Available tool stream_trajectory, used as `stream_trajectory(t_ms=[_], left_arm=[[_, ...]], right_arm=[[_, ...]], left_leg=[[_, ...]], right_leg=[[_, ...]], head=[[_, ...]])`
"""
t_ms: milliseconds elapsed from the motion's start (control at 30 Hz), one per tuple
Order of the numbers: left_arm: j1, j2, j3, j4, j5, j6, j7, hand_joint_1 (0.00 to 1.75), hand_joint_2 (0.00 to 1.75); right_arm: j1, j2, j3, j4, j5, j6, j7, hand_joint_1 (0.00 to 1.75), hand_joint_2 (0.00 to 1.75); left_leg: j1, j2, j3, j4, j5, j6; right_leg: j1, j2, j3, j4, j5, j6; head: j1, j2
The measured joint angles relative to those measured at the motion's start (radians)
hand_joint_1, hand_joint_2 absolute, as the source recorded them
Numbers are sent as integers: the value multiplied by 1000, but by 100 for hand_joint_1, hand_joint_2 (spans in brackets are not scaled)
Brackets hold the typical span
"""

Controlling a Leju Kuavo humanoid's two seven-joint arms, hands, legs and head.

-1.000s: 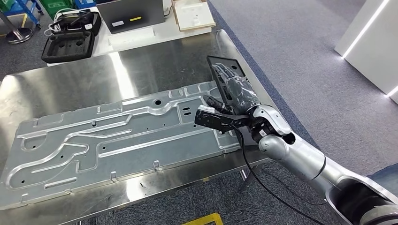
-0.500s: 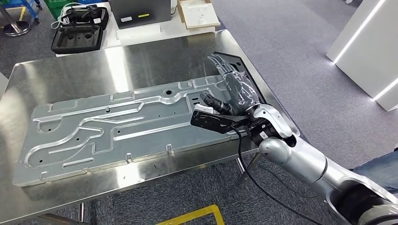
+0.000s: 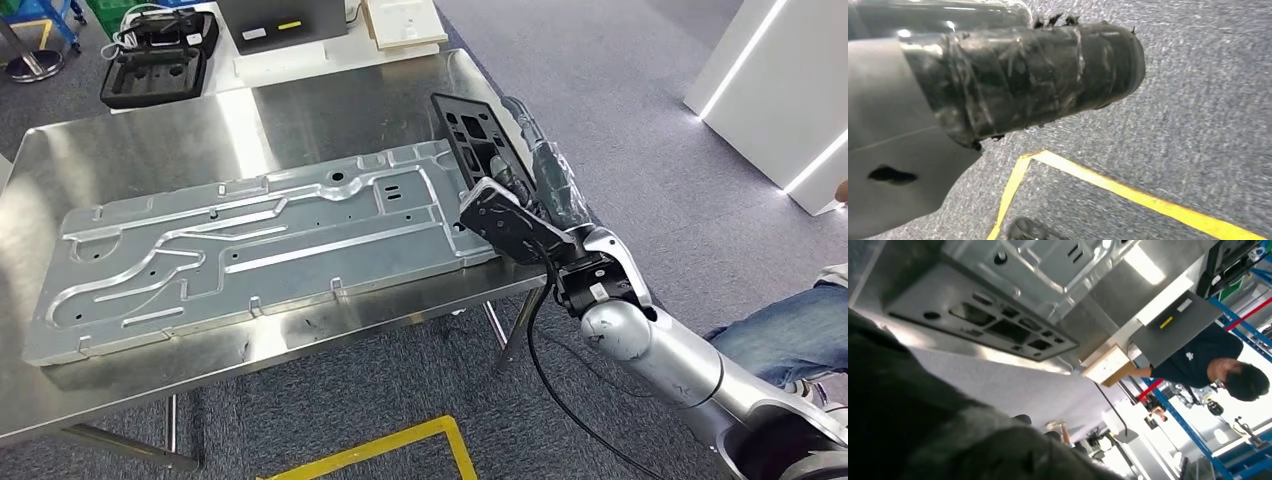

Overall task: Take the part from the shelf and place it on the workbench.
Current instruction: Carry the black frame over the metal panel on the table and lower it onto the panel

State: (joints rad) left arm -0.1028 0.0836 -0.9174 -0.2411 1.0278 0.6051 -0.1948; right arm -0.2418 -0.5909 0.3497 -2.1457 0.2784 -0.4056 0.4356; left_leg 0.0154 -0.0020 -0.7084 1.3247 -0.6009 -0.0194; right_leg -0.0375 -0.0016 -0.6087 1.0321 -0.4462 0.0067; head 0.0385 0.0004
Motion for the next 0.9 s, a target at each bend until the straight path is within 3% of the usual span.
stream_trajectory(t_ms=[33,100,167,200,267,300,367,433,467,533,600,667,700,800,833,900], left_arm=[[-1,-1,0,0,0,0,0,0,0],[-6,-6,0,0,3,2,3,0,0],[-8,-10,0,0,7,4,6,0,0],[-8,-11,0,0,9,5,7,0,0],[-6,-12,0,0,12,7,11,0,0],[-5,-12,0,0,13,7,13,0,0],[-1,-14,0,0,14,7,15,0,0],[2,-16,0,0,15,8,16,0,0],[1,-16,0,0,14,9,16,0,0],[0,-18,0,0,14,9,15,0,0],[0,-20,0,0,14,9,15,0,0],[0,-22,0,0,14,9,15,0,0],[0,-22,0,0,14,9,14,0,0],[1,-22,0,0,14,9,14,0,0],[2,-21,0,0,14,9,14,0,0],[2,-22,0,0,15,9,11,0,0]], right_arm=[[13,0,-7,-6,-13,-16,-4,0,0],[58,0,-33,-31,-51,-76,-14,0,0],[99,2,-72,-59,-94,-166,-27,0,0],[114,3,-91,-70,-107,-210,-33,0,0],[156,10,-129,-90,-96,-269,-41,0,0],[181,19,-147,-100,-74,-282,-44,0,0],[221,45,-181,-122,-24,-287,-57,0,0],[250,77,-211,-152,-2,-288,-85,0,0],[264,94,-225,-168,-8,-288,-106,0,0],[288,134,-251,-201,-38,-288,-154,0,0],[304,170,-282,-232,-68,-288,-197,0,0],[317,199,-316,-263,-89,-288,-231,0,0],[322,213,-332,-276,-97,-287,-245,0,0],[339,248,-368,-304,-119,-287,-271,0,0],[344,257,-375,-311,-127,-287,-272,0,0],[354,271,-383,-322,-136,-286,-271,0,0]], left_leg=[[6,0,31,-24,24,-5],[17,-3,145,-164,63,-15],[14,-10,232,-294,58,-8],[7,-13,244,-322,54,0],[-1,-11,228,-333,73,23],[-3,-9,221,-338,85,34],[-5,-1,203,-342,108,56],[-15,5,176,-336,124,72],[-21,7,161,-332,132,76],[-30,8,130,-320,146,78],[-34,8,103,-303,156,76],[-37,7,85,-287,163,71],[-38,7,81,-282,167,68],[-38,6,77,-279,180,54],[-37,5,71,-274,173,48],[-31,3,44,-206,95,32]], right_leg=[[-2,0,-11,1,9,5],[-5,-2,-24,1,23,19],[-7,-8,-28,-2,38,35],[-9,-10,-30,-8,49,44],[-15,-10,-34,-21,65,60],[-18,-8,-40,-14,51,63],[-15,-6,-68,65,-36,56],[-4,-3,-104,203,-129,47],[1,-2,-111,259,-148,44],[10,0,-82,279,-122,37],[18,-1,7,172,-78,25],[27,-1,91,49,-84,16],[30,-1,110,14,-94,13],[29,-2,104,-7,-85,2],[26,-3,97,-8,-76,-3],[20,-4,73,-10,-54,-13]], head=[[0,0],[0,0],[0,0],[0,0],[-1,0],[-1,0],[1,0],[2,0],[2,0],[2,0],[2,0],[3,0],[2,0],[2,0],[2,0],[1,0]])
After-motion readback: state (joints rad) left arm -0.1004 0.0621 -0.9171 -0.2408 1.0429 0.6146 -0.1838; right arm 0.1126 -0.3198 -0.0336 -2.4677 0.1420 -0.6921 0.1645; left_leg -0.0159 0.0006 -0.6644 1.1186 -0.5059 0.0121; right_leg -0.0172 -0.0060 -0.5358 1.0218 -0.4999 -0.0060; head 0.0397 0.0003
